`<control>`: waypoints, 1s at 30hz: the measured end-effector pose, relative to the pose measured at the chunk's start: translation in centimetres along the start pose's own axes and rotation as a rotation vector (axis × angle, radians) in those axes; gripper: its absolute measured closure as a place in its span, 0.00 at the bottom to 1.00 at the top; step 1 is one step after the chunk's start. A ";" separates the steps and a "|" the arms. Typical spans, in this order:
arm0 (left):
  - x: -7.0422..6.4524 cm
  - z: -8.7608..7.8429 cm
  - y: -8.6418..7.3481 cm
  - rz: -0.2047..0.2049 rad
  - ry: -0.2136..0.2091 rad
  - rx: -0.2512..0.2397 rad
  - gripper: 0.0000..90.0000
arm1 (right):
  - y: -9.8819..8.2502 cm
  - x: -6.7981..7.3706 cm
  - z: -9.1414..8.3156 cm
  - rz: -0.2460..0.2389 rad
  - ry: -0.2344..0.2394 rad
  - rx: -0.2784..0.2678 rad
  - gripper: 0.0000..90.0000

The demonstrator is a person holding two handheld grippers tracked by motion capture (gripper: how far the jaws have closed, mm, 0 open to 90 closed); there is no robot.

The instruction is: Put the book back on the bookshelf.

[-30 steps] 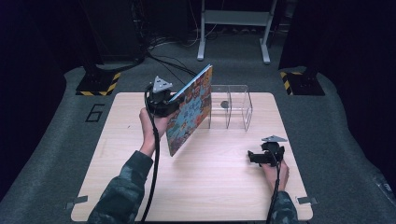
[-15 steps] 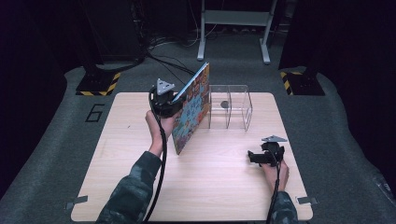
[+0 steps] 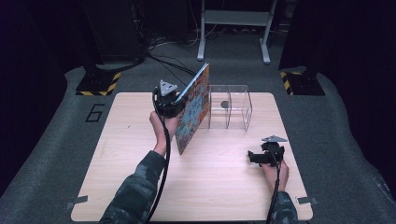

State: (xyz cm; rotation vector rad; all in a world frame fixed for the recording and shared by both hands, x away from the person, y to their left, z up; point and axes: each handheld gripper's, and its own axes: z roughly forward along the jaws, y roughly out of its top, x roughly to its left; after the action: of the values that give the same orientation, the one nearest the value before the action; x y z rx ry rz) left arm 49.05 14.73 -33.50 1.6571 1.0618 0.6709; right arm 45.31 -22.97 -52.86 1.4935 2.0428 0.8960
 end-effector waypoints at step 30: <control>0.9 -4.6 -0.7 0.039 -0.062 0.041 0.22 | 0.0 0.1 0.0 0.004 -0.008 -0.004 0.03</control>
State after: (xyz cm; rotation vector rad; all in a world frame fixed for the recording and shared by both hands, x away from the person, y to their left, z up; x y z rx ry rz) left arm 45.49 17.69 -32.68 1.7268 1.0074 0.6226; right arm 45.29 -22.91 -52.88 1.4969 2.0317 0.8932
